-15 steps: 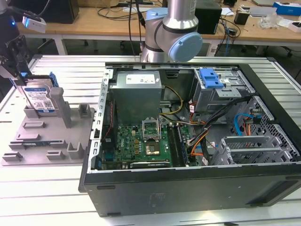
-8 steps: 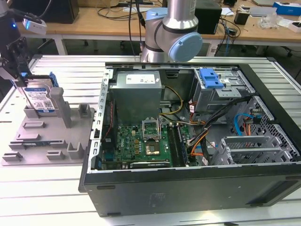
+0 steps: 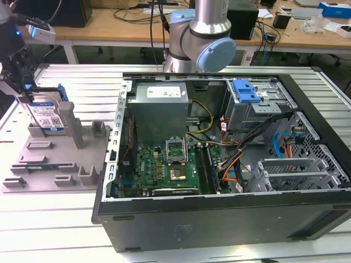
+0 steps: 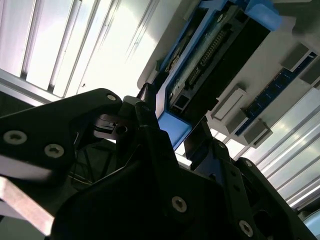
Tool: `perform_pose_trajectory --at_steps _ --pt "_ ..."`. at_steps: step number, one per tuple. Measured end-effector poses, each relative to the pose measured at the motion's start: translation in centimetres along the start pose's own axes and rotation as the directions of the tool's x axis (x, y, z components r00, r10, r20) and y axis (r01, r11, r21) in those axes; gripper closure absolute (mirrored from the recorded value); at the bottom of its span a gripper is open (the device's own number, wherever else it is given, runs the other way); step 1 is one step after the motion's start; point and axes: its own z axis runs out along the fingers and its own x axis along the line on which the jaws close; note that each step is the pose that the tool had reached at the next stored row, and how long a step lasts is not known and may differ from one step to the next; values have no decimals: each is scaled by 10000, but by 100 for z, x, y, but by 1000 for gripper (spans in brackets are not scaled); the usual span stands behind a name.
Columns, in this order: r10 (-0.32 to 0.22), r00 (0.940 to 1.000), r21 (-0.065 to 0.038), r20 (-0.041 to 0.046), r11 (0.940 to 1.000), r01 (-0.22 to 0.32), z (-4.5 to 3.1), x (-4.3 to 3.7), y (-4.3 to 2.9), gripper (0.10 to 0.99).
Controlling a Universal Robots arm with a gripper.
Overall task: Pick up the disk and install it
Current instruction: 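Pick up the disk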
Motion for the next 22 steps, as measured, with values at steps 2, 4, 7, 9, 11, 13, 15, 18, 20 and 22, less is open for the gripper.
perform_pose_trajectory --at_steps 2,4,7,9,11,13,15,18,20,22 --pt "7 10000 0 0 10000 -7 6 0 0 604" --pt "15 10000 0 0 10000 -15 17 0 -1 604" --pt "20 10000 0 1 10000 -20 26 1 -1 604" --pt "25 10000 -1 0 10000 -25 35 1 -1 694" --pt "27 10000 1 1 10000 -27 40 1 0 694" --pt "29 10000 1 1 10000 -29 42 1 0 694" --pt "31 10000 1 1 10000 -31 45 1 1 694" --pt "35 10000 2 1 10000 -35 48 1 2 694" --pt "45 10000 4 3 10000 -45 52 2 4 694" --pt "50 10000 2 2 10000 -50 52 5 5 694"
